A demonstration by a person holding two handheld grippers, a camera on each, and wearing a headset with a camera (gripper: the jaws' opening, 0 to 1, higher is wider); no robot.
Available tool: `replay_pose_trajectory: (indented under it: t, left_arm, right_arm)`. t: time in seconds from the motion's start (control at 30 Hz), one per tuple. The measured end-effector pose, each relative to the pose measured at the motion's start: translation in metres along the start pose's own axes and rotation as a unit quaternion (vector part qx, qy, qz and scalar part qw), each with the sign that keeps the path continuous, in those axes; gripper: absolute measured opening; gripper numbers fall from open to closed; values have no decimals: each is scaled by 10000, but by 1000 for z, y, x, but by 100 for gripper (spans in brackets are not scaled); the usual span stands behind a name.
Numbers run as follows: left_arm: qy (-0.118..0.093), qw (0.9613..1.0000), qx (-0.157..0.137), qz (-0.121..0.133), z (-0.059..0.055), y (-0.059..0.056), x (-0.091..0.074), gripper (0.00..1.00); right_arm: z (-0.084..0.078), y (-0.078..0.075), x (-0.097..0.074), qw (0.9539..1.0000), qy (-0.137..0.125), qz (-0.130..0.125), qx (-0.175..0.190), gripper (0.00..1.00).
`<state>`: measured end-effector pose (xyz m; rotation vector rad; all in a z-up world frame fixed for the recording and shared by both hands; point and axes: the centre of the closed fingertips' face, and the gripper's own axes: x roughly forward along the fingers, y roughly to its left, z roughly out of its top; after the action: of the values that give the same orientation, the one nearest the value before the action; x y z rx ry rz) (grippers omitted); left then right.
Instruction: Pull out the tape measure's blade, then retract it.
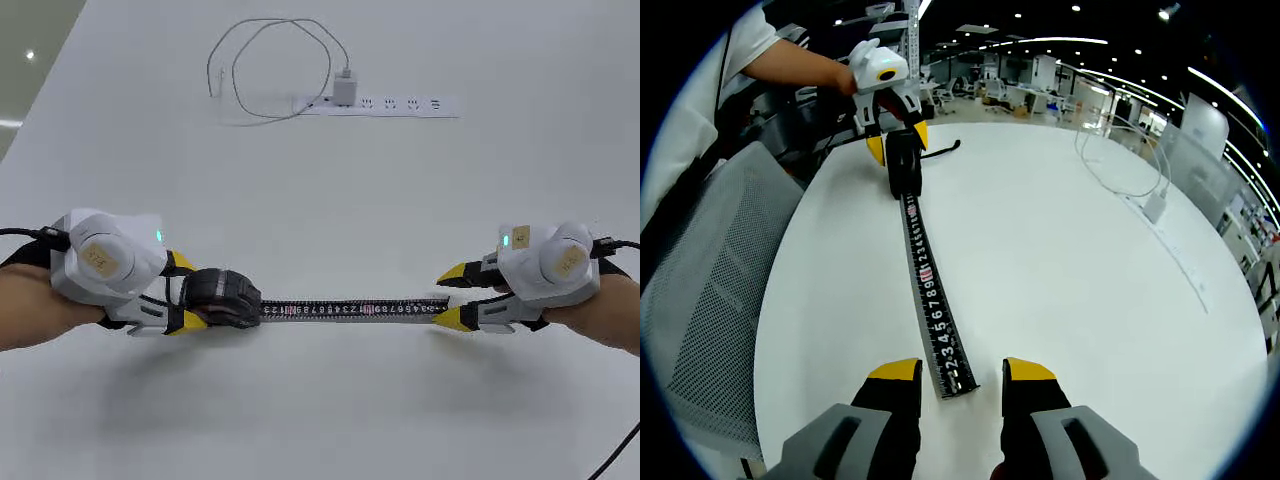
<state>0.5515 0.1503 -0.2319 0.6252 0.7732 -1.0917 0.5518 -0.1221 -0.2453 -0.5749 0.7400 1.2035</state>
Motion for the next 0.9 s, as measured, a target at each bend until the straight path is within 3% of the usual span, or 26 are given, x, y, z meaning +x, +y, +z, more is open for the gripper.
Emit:
replay_pose_trajectory:
  t: [0.2,0.53,0.9]
  left_arm:
    - [-118,9997,-118,162,1,-2,-8,42]
    - [-409,9975,-414,413,6,-3,-19,43]
    - [-518,9947,-683,572,0,-3,-28,44]
  right_arm:
    - [7,2,-3,9994,-218,-123,220,32]
    - [8,3,-10,9981,-363,-347,364,36]
    - [11,5,-16,9961,-517,-536,475,37]
